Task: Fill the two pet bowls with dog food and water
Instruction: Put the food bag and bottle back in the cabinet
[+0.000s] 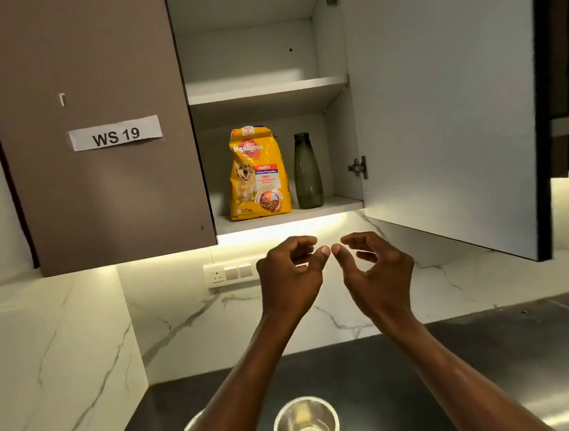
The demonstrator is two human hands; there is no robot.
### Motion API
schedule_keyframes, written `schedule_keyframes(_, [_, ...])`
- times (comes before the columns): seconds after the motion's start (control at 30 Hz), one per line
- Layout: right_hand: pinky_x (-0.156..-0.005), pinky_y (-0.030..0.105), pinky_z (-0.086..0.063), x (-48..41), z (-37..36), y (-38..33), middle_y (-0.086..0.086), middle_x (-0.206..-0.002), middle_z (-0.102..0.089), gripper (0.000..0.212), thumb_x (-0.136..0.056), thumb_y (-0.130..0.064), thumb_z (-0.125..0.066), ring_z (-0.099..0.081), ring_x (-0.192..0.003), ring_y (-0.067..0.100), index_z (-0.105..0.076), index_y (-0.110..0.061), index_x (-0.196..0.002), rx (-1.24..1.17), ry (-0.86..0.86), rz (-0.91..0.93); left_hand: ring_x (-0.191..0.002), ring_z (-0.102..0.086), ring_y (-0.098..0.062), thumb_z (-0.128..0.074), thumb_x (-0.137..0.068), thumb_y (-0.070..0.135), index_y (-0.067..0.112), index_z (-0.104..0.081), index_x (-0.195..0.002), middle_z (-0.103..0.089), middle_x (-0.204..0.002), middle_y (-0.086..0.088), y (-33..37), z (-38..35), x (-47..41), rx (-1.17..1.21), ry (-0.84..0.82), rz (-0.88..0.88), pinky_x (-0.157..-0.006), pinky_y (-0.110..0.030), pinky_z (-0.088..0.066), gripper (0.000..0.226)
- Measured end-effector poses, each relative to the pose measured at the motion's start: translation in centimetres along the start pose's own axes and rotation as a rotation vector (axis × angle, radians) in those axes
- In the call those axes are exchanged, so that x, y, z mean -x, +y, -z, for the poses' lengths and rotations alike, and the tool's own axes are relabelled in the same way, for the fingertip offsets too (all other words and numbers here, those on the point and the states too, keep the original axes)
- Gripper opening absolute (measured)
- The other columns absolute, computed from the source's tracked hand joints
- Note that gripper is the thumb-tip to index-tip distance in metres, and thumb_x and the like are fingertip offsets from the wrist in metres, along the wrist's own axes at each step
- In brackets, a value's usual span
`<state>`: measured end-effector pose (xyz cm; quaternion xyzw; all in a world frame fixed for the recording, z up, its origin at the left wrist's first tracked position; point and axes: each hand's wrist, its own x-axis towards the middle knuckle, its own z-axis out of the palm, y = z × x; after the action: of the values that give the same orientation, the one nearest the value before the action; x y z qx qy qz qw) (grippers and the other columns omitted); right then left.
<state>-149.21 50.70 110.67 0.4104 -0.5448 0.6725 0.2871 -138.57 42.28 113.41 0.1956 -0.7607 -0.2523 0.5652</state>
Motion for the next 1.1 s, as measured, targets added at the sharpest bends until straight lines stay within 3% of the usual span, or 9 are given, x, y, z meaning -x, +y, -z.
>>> schedule_keyframes(0.13, [-0.081, 0.014, -0.051, 1.4, 4.4, -2.1, 0.002, -0.101, -0.079, 0.022, -0.087, -0.028, -0.079, -0.071, -0.09, 0.011, -0.077, -0.014, -0.103, 0.042, 0.05, 0.068, -0.095, -0.068, -0.002, -0.08, -0.09, 0.029, 0.015, -0.077, -0.116, -0.079, -0.114, -0.001, 3.7, -0.5, 2.8, 0.017, -0.025, 0.0, -0.075, 0.004, -0.041, 0.03])
schedule_keyframes(0.3, [-0.083, 0.014, -0.051, 1.5, 9.7, -3.4, 0.005, -0.099, -0.079, 0.02, -0.088, -0.024, -0.077, -0.069, -0.09, 0.012, -0.077, -0.011, -0.102, 0.084, 0.12, 0.151, -0.1, -0.074, -0.012, -0.08, -0.09, 0.019, 0.013, -0.077, -0.118, -0.079, -0.114, -0.003, 8.6, -2.7, 5.9, 0.058, -0.088, -0.034, -0.092, -0.025, -0.06, 0.028])
schedule_keyframes(0.5, [-0.096, 0.011, -0.043, -1.8, 18.0, -2.5, 0.014, -0.111, -0.074, 0.031, -0.088, -0.024, -0.076, -0.065, -0.104, 0.024, -0.072, -0.004, -0.112, 0.223, 0.299, 0.233, -0.09, -0.066, -0.001, -0.084, -0.086, 0.03, 0.015, -0.076, -0.118, -0.079, -0.113, -0.002, 14.1, -7.1, 7.3, 0.084, -0.137, -0.052, -0.076, 0.002, -0.044, 0.036])
schedule_keyframes(0.6, [-0.098, 0.037, -0.055, -3.9, 20.7, -1.1, 0.015, -0.128, -0.067, 0.051, -0.091, -0.032, -0.074, -0.064, -0.114, 0.029, -0.061, -0.008, -0.134, 0.246, 0.253, 0.061, -0.089, -0.066, -0.001, -0.083, -0.087, 0.031, 0.016, -0.076, -0.118, -0.079, -0.113, -0.002, 16.5, -9.6, 7.9, 0.104, -0.136, -0.028, -0.076, 0.002, -0.043, 0.035])
schedule_keyframes(0.67, [-0.091, 0.045, -0.061, -4.3, 21.1, -0.2, 0.012, -0.126, -0.07, 0.048, -0.095, -0.032, -0.071, -0.07, -0.107, 0.026, -0.061, -0.011, -0.136, 0.183, 0.14, -0.018, -0.091, -0.066, -0.002, -0.081, -0.089, 0.031, 0.015, -0.075, -0.119, -0.079, -0.114, -0.003, 17.6, -10.8, 8.4, 0.11, -0.135, -0.006, -0.076, 0.0, -0.044, 0.034])
schedule_keyframes(0.83, [-0.085, 0.012, -0.048, -3.2, 21.1, 0.2, 0.009, -0.121, -0.074, 0.038, -0.096, -0.023, -0.069, -0.072, -0.101, 0.019, -0.067, -0.01, -0.132, 0.02, 0.082, -0.022, -0.088, -0.063, 0.002, -0.075, -0.094, 0.031, 0.015, -0.076, -0.119, -0.078, -0.116, -0.003, 18.0, -11.9, 9.2, 0.106, -0.107, 0.033, -0.071, 0.005, -0.043, 0.029])
schedule_keyframes(0.93, [-0.084, 0.007, -0.047, -2.9, 20.3, -0.4, 0.005, -0.12, -0.074, 0.036, -0.094, -0.019, -0.073, -0.066, -0.098, 0.009, -0.069, -0.01, -0.129, -0.031, 0.067, -0.027, -0.086, -0.063, 0.005, -0.076, -0.093, 0.032, 0.015, -0.076, -0.118, -0.078, -0.116, -0.002, 17.5, -10.9, 8.9, 0.111, -0.053, 0.055, -0.074, 0.003, -0.046, 0.03])
schedule_keyframes(1.03, [-0.083, 0.003, -0.05, -2.7, 18.8, -0.5, -0.004, -0.117, -0.071, 0.035, -0.093, -0.015, -0.075, -0.069, -0.098, 0.008, -0.071, -0.01, -0.127, -0.099, 0.027, 0.012, -0.099, -0.071, -0.008, -0.078, -0.092, 0.03, 0.016, -0.074, -0.121, -0.077, -0.119, -0.003, 16.5, -9.7, 8.5, 0.138, -0.048, 0.07, -0.09, -0.023, -0.061, 0.033])
schedule_keyframes(1.1, [-0.083, 0.012, -0.057, -2.5, 17.5, -0.6, -0.008, -0.115, -0.071, 0.033, -0.093, -0.015, -0.075, -0.072, -0.099, 0.009, -0.072, -0.013, -0.125, -0.173, -0.021, 0.027, -0.106, -0.074, -0.015, -0.08, -0.091, 0.025, 0.016, -0.073, -0.123, -0.077, -0.12, -0.003, 15.6, -8.6, 8.5, 0.136, -0.039, 0.078, -0.09, -0.027, -0.061, 0.034])
